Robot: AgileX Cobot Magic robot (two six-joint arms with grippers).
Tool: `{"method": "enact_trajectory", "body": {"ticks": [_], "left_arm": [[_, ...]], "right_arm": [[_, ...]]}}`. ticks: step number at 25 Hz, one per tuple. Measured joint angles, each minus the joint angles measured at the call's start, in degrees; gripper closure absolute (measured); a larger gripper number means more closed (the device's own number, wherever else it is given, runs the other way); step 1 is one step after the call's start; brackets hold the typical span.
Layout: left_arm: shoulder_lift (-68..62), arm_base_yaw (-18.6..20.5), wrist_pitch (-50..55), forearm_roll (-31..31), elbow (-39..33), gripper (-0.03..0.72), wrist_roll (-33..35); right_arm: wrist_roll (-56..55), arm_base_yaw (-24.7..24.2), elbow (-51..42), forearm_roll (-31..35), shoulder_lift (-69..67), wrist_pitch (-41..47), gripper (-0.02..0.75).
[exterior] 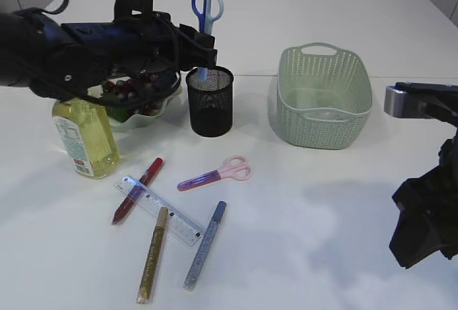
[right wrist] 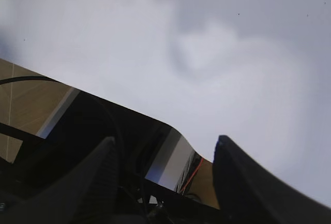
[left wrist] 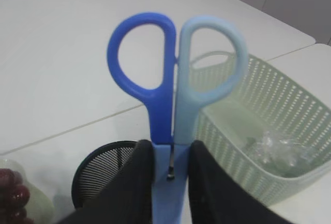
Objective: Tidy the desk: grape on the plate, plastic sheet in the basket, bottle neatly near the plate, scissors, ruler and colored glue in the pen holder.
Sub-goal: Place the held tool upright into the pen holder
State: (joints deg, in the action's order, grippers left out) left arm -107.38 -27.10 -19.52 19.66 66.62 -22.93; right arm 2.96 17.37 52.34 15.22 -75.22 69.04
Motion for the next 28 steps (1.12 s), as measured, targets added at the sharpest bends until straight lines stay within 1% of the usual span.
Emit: {"method": "enact_trajectory", "body": {"ticks": [4, 9, 13, 19, 28], "left_arm": [[-5.08, 1.03, -0.12, 0.00, 5.20, 0.546, 0.23], [-10.68, 1.16, -0.99, 0.12, 11.18, 0.546, 0.81], [-14.15, 1.39, -1.11, 0.12, 14.18, 0.546, 1.03], [-17.38, 2.63, -2.48, 0.22, 16.67, 0.545, 1.04], [-19.45, 2.93, -4.33, 0.22, 16.69, 0.545, 1.84]], "right_arm": [[0.00, 0.00, 0.00, 0.00, 0.00, 0.00, 0.279], [0.00, 0.00, 0.00, 0.00, 0.00, 0.00, 0.279], [0.00, 0.00, 0.00, -0.09, 0.00, 0.10, 0.279], [0.00, 0.00, 0.00, -0.13, 0.00, 0.21, 0.279], [0.12, 0.00, 0.00, -0.22, 0.00, -0.60, 0.279]]}}
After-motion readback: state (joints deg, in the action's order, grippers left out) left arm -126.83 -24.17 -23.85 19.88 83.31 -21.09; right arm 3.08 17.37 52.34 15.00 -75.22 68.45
